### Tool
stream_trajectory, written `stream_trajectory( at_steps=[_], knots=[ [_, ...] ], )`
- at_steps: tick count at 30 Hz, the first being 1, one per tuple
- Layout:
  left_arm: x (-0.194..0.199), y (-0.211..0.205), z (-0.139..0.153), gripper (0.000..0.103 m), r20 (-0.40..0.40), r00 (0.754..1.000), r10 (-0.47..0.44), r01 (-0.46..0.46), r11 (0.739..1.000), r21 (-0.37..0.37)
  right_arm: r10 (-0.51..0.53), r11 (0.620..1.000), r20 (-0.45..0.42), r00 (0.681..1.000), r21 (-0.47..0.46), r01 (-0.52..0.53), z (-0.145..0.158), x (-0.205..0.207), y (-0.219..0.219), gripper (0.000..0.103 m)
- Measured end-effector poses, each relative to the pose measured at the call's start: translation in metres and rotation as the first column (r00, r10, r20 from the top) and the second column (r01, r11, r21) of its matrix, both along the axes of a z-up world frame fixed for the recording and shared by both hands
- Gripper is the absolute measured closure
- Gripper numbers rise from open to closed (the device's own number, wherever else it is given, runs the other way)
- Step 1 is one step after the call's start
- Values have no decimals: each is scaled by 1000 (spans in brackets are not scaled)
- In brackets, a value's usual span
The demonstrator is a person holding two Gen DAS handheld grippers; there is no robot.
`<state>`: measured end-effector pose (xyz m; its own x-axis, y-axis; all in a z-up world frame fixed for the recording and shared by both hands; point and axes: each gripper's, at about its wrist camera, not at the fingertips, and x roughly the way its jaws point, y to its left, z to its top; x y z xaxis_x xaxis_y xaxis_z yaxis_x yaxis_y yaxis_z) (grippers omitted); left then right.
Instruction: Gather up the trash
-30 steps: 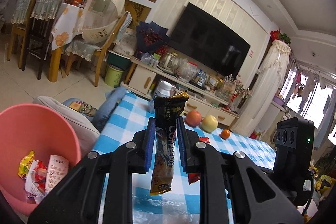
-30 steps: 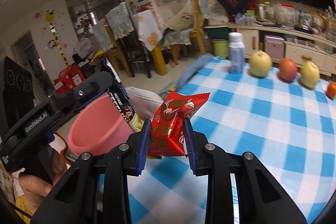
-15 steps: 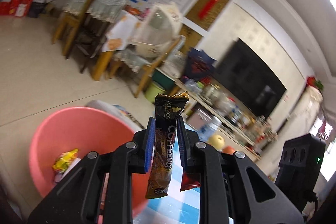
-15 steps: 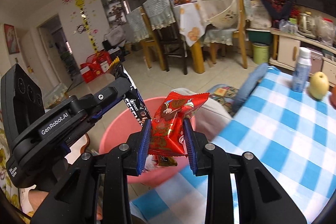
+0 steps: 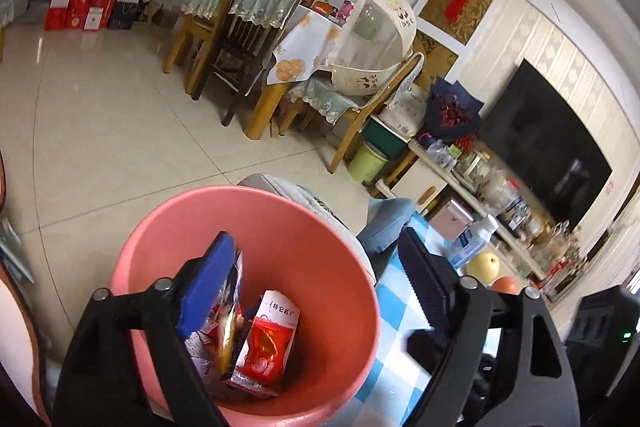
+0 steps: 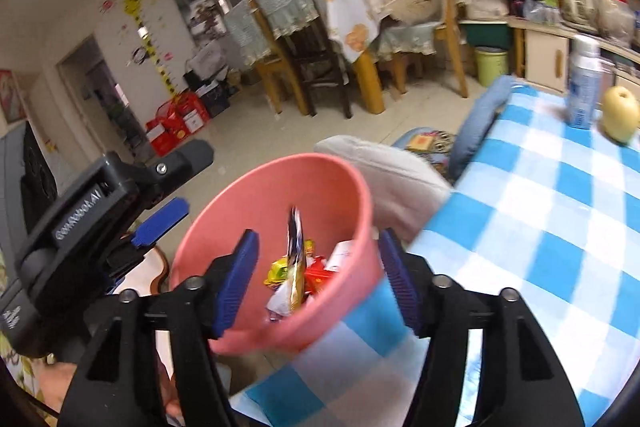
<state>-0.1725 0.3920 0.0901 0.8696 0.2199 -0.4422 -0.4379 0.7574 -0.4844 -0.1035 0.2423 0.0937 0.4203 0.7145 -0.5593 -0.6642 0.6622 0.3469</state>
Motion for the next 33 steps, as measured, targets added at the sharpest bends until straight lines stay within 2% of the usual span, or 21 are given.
stream_trajectory(
  at_steps=[4,7,13,20,22,25,33],
  knots=[
    [8,-13,2,11,-38,999,-28,31,997,67,-81,997,19,997,-15,81,3,-4,-34,25],
    [12,-30,2,7,-82,995,-48,58,990,126,-130,991,25,991,-34,131,1,-7,-54,22],
    [20,-64,3,6,-148,984,-102,130,972,194,-207,976,32,978,-65,209,-2,-14,-96,21],
    [27,-100,6,5,-189,971,-149,200,936,288,-277,953,91,957,-104,286,1,-32,-134,21],
    [27,-111,7,4,-195,968,-159,215,927,309,-293,945,114,949,-118,306,2,-38,-144,18],
    [28,-127,8,4,-201,962,-184,244,912,330,-320,931,154,935,-132,341,3,-48,-161,16],
    [27,-168,10,4,-224,950,-217,290,879,378,-376,905,187,907,-137,403,5,-68,-197,16]
  ],
)
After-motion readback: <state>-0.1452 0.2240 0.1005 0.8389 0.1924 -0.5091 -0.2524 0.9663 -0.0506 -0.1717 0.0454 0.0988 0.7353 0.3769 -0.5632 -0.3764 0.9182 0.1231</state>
